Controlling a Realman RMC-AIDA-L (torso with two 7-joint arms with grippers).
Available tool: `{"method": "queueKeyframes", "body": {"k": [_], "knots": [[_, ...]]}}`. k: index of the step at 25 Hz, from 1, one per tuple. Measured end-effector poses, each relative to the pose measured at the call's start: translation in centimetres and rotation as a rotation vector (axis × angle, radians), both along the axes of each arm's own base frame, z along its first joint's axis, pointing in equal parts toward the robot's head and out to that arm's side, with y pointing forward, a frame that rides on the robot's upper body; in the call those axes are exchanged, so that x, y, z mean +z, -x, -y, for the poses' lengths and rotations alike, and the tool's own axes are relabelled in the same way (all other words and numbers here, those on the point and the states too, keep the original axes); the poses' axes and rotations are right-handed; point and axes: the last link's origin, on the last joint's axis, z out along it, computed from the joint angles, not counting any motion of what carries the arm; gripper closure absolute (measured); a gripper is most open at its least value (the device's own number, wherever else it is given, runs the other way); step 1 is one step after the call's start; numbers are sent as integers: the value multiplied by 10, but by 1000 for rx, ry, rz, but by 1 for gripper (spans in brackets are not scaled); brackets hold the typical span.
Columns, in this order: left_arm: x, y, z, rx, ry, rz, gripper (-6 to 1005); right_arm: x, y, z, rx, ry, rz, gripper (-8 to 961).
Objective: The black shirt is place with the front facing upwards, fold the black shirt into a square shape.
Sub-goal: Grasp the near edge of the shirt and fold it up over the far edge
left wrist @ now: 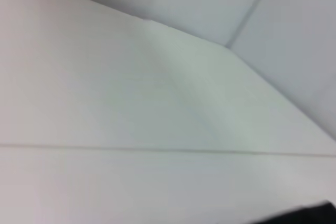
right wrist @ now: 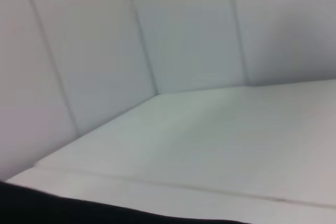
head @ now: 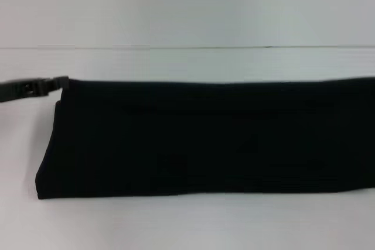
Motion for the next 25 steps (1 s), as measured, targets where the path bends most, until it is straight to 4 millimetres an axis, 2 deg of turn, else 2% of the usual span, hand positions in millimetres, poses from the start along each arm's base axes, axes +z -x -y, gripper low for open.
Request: {"method": "queueKeyframes", "body": {"k": [4,5,10,13,18,25], "knots": [[-8,-2,-23,55,-67,-49,999,-13,7,-29,-55,-41,15,920],[-11,-2,-28,71,-85,-63,999,-22,9,-41,-92,-55,31,920],[-25,-4,-41,115,-134,-110,999,-42,18,-61,-137,-60,76,920],[-31,-5,-44,127,-146,-135,998,-56,23,-70,-160,-49,118,920],[-42,-4,-46,147,-159,-167,998,-67,26,-78,-187,-63,162,921],[-47,-8,-50,150,-167,-189,999,-68,26,-82,-207,-72,175,906]]}}
